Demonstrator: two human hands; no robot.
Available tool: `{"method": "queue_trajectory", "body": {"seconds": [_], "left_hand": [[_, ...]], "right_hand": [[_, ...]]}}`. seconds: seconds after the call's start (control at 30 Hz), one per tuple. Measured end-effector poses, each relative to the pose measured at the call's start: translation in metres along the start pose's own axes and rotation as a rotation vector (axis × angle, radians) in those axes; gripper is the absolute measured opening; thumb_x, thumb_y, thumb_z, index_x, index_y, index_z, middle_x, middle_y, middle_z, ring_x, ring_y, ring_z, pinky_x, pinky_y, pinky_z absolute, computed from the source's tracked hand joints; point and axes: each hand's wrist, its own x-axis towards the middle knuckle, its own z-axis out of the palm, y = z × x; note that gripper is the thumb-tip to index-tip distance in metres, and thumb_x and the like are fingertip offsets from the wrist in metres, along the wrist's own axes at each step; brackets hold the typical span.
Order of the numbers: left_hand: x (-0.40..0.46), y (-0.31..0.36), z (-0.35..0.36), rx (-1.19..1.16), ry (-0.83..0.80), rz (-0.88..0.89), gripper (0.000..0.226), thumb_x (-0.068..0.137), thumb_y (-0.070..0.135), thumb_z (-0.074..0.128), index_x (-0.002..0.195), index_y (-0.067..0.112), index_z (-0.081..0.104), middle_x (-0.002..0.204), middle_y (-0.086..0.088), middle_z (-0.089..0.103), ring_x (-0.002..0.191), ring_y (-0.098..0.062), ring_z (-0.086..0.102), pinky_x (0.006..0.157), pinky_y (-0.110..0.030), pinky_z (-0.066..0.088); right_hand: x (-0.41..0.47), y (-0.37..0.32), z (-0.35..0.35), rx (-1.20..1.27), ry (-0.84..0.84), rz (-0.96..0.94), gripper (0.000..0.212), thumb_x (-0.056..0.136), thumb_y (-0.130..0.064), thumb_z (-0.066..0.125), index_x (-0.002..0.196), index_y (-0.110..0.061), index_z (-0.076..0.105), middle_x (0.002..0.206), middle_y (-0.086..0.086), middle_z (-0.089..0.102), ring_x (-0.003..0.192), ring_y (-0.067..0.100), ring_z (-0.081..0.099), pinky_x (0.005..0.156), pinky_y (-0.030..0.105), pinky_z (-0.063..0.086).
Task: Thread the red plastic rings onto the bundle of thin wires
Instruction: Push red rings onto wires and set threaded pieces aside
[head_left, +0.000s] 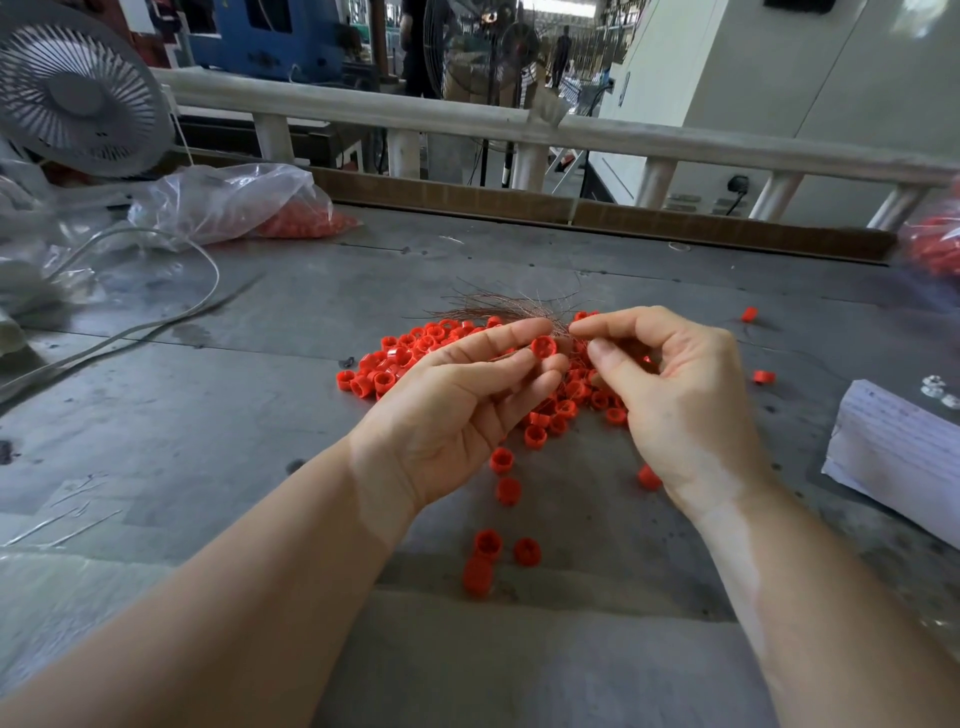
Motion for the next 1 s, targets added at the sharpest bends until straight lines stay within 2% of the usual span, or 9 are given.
{"method": "queue_trajectory", "body": {"seconds": [0.13, 0.3, 0.37, 0.53, 0.87, 1.0], "left_hand": [[0.0002, -0.0002, -0.0003, 0.002, 0.011, 0.002, 0.023, 0.085, -0.008, 0.047, 0.09, 0.003, 0.066, 0.07, -0.012, 0.068, 0.064, -0.015, 0.069, 0.062, -0.021, 0.058], [0.0008, -0.0002, -0.0013, 0.003, 0.003, 0.011, 0.025, 0.069, -0.001, 0.056, 0.092, 0.005, 0.065, 0.072, -0.011, 0.069, 0.066, -0.015, 0.069, 0.064, -0.022, 0.058], [0.0014, -0.0005, -0.0025, 0.035, 0.006, 0.018, 0.027, 0.069, 0.002, 0.058, 0.093, 0.009, 0.067, 0.073, -0.008, 0.069, 0.066, -0.013, 0.069, 0.063, -0.022, 0.058], [0.0023, -0.001, -0.0029, 0.042, 0.016, 0.022, 0.024, 0.067, 0.002, 0.059, 0.087, 0.007, 0.072, 0.076, -0.008, 0.07, 0.063, -0.01, 0.068, 0.063, -0.019, 0.057], [0.0021, -0.0012, -0.003, 0.017, -0.005, 0.023, 0.025, 0.066, -0.002, 0.057, 0.086, 0.005, 0.071, 0.077, -0.01, 0.07, 0.066, -0.013, 0.069, 0.068, -0.02, 0.057], [0.0016, -0.0009, -0.0026, 0.001, -0.004, 0.016, 0.025, 0.066, -0.003, 0.056, 0.084, 0.004, 0.071, 0.075, -0.012, 0.071, 0.066, -0.015, 0.069, 0.066, -0.02, 0.057]], "right_hand": [[0.0005, 0.0, -0.0008, 0.016, 0.017, -0.02, 0.027, 0.081, -0.003, 0.069, 0.078, -0.03, 0.069, 0.075, -0.018, 0.07, 0.076, -0.004, 0.064, 0.07, 0.006, 0.042], [0.0008, -0.0003, -0.002, 0.041, 0.015, -0.025, 0.025, 0.081, -0.005, 0.07, 0.076, -0.03, 0.068, 0.075, -0.016, 0.07, 0.071, -0.002, 0.064, 0.068, 0.009, 0.045], [0.0006, -0.0012, -0.0019, 0.037, 0.01, -0.022, 0.024, 0.081, -0.006, 0.07, 0.077, -0.029, 0.068, 0.075, -0.014, 0.07, 0.071, -0.001, 0.063, 0.069, 0.012, 0.046], [-0.0005, -0.0037, -0.0014, 0.017, 0.022, -0.04, 0.02, 0.08, -0.005, 0.071, 0.078, -0.025, 0.069, 0.078, -0.013, 0.069, 0.078, -0.001, 0.064, 0.071, 0.007, 0.042], [-0.0003, -0.0032, -0.0014, -0.019, 0.014, -0.033, 0.019, 0.079, -0.005, 0.072, 0.077, -0.024, 0.069, 0.082, -0.01, 0.067, 0.079, 0.004, 0.062, 0.07, 0.007, 0.042], [-0.0007, -0.0039, -0.0009, 0.001, 0.006, -0.04, 0.017, 0.078, -0.004, 0.072, 0.078, -0.022, 0.07, 0.079, -0.013, 0.069, 0.079, 0.0, 0.064, 0.072, 0.008, 0.043]]}}
